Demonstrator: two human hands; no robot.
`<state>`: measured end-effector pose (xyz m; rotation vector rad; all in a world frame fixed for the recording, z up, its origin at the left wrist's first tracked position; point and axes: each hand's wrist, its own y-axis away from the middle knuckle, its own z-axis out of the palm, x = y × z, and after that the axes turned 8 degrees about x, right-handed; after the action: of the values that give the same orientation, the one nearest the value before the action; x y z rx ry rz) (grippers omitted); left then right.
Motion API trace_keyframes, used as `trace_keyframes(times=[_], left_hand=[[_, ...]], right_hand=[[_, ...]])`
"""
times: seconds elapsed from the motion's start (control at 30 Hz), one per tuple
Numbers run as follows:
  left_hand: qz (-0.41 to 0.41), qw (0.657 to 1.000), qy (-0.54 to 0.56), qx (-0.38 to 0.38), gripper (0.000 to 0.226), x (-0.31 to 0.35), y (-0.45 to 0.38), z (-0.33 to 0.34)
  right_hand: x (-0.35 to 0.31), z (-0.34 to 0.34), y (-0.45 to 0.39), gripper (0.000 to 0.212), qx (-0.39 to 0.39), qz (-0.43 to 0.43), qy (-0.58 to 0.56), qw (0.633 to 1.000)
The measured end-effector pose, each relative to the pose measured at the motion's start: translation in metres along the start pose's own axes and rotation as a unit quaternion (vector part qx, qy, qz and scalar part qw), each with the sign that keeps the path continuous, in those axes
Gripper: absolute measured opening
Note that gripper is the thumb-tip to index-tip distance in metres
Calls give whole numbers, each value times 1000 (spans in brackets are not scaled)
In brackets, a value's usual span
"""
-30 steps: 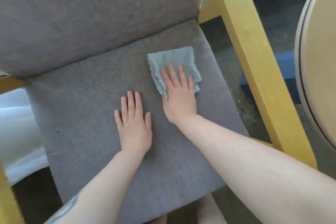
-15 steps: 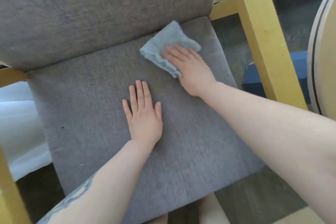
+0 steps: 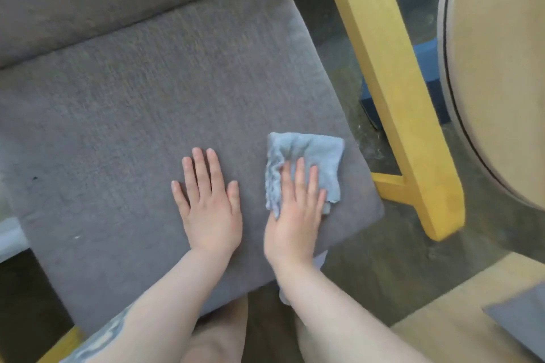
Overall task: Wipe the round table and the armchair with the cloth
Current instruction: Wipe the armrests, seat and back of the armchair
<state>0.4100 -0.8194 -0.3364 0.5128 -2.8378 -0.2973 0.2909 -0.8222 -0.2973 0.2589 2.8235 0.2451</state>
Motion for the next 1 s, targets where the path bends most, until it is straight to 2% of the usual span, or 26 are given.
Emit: trace_keyframes(times=[0.07,0.1,0.13,0.17,0.27,0.3,0.37,0.43,0.5,0.53,0.6,0.63,0.67,0.7,0.73,0.8,0.83,0.87,0.9,0.97,1.0], left_hand=[[-1,1000,-5,-12,68,10,13,3],[4,1000,-10,-17,69,13,18,4],[3,1000,-10,-18,67,14,23,5],[-5,1000,-6,-18,65,16,26,5],[-60,998,2,-9,59,32,36,6],[-83,996,8,-2,59,43,40,8],[-116,993,25,11,58,67,52,11],[-114,992,45,0,60,80,64,14],[-83,996,39,-16,63,76,76,13],[-57,998,26,-24,62,69,81,11],[-3,999,2,-40,61,53,87,6],[14,999,-4,-48,61,44,91,5],[24,998,-7,-56,61,36,96,5],[32,997,-13,-64,60,30,104,4],[43,997,-23,-62,60,23,112,4],[61,996,-41,-53,63,9,127,4],[59,996,-37,-51,63,1,130,3],[56,996,-33,-55,63,-6,132,2],[53,997,-28,-53,63,-12,135,2],[47,998,-19,-38,62,-20,138,2],[42,999,-15,-29,62,-21,139,2]], right_hand=[[15,-1,27,68,-70,-192,-7,979],[41,-7,23,68,-79,-256,-1,963],[70,-13,20,70,-71,-273,12,959],[97,-20,17,73,-56,-242,26,968],[126,-36,21,81,11,-23,19,999],[118,-33,27,77,20,-11,12,1000],[101,-23,41,71,-23,-104,-9,994],[103,-25,37,66,-85,-279,-20,956],[141,-32,14,68,-86,-385,6,919],[161,-38,6,73,-74,-371,20,925],[178,-45,7,82,-34,-222,17,974],[166,-43,17,82,-13,-148,14,989],[146,-35,32,81,-7,-123,11,992],[126,-25,48,78,-26,-152,-1,988],[109,-16,59,74,-62,-236,-22,970],[100,-14,50,67,-124,-447,-18,885],[108,-16,31,68,-116,-508,-2,854],[119,-17,12,71,-94,-524,14,847],[127,-20,-2,73,-67,-469,19,880],[121,-23,6,76,-11,-252,10,967],[101,-16,29,74,11,-167,13,986]])
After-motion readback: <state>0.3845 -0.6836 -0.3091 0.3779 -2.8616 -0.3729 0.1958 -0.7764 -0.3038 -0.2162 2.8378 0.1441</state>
